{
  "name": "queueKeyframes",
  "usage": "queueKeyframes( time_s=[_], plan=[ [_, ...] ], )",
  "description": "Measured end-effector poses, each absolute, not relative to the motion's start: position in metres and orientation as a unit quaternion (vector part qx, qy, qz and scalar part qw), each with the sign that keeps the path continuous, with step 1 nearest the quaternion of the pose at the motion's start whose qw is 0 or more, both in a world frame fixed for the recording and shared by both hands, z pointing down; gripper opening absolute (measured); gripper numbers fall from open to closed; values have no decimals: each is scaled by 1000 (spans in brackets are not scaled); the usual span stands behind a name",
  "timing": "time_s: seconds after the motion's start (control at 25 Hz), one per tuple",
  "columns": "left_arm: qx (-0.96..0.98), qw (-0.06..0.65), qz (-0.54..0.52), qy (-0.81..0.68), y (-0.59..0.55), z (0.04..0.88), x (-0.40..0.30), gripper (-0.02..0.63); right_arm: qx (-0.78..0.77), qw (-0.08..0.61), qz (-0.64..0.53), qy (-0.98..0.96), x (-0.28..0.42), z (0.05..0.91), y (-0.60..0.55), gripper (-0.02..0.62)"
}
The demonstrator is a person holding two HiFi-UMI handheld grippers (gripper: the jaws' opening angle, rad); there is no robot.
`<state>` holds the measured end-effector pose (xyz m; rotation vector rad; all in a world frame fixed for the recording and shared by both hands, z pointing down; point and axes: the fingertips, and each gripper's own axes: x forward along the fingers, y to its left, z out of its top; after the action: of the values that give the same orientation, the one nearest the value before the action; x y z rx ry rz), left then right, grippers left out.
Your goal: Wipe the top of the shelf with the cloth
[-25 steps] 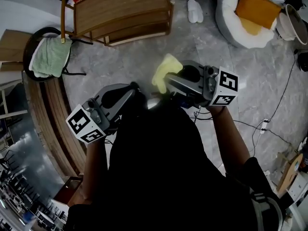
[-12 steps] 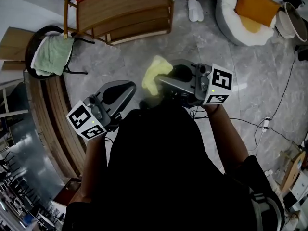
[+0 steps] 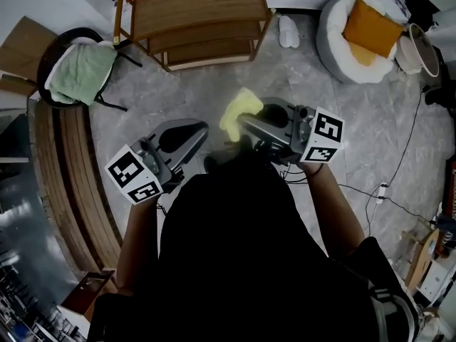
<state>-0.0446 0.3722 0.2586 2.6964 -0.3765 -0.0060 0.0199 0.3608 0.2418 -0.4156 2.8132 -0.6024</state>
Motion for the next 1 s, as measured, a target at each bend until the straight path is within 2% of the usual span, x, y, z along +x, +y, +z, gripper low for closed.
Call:
queueKeyframes(
  time_s=[0.4,1.0],
  plan=[
    [972,204,-9,-114,389,263,-94,12,-169,119,-199,958,-21,246,378,46],
    [979,195,-8,-53,387,265,-80,12,-240,115,-184,946,0,247,392,46]
  ],
)
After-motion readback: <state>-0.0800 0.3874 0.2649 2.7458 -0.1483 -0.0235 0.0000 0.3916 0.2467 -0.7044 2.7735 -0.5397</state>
